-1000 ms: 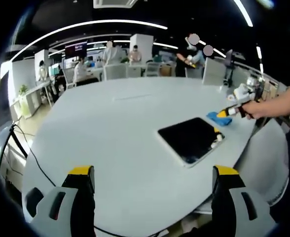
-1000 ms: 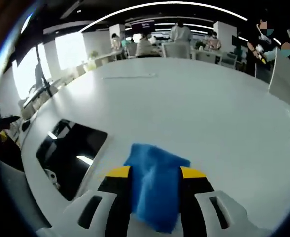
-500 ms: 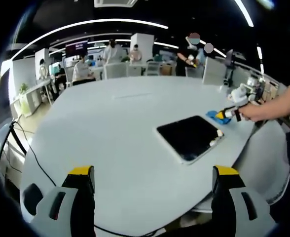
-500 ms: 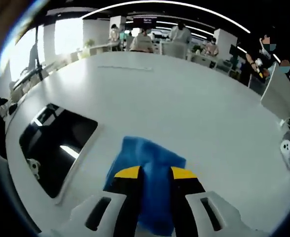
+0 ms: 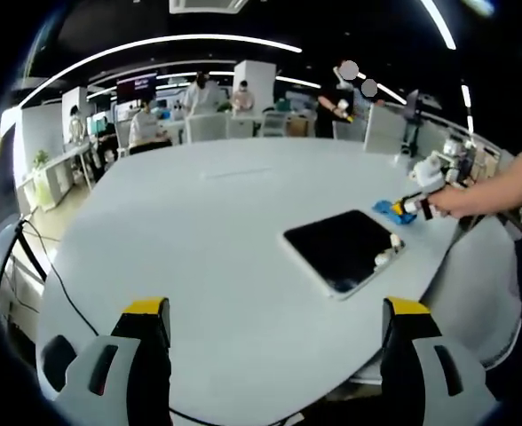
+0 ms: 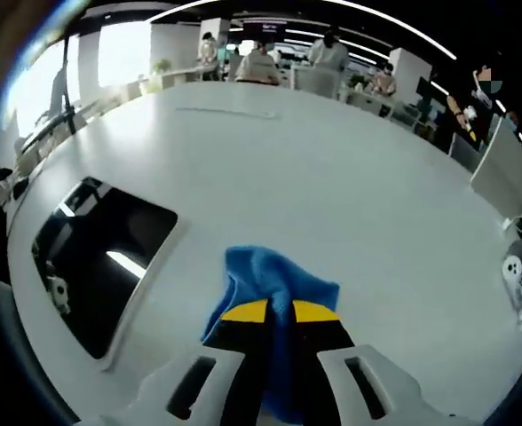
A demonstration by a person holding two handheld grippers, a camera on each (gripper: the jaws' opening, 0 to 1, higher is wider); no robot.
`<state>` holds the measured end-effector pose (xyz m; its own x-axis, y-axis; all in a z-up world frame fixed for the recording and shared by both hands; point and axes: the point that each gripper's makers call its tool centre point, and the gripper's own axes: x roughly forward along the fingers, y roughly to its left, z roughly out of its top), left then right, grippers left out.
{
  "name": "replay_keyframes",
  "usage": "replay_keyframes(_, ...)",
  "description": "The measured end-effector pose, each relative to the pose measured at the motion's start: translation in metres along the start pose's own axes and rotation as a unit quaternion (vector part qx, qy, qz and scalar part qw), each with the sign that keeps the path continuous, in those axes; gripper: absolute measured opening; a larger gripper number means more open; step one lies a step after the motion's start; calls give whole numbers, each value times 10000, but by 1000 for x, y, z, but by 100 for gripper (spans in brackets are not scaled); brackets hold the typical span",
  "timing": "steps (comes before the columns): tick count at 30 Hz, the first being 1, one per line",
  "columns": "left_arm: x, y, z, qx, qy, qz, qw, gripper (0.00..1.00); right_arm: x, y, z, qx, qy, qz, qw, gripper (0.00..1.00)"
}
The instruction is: Wipe the mirror surface with the cleaning cloth until all visible marks leave the cleaned area.
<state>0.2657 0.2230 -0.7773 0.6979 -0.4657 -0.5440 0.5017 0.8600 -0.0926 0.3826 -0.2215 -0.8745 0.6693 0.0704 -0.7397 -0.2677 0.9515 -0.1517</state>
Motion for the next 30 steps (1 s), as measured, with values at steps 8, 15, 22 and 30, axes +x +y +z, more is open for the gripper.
replay_keyframes(8, 10, -3, 9, 42, -57, -79, 9999, 100, -1, -4, -1, 1055, 334, 197, 9937, 1)
replay_keyframes(15, 10, 2, 15, 290, -43, -60, 9996, 100, -8, -13, 12, 1332, 416, 196, 9900, 1)
replay_keyframes(22, 7, 6, 8, 283, 59, -139, 9995, 100, -12, -3, 15, 1689, 523, 393, 9835, 1)
replay_keyframes(30, 13, 12, 11, 371, 60, -261, 9990, 100, -13, 6, 19, 1630, 543, 411, 9843, 0)
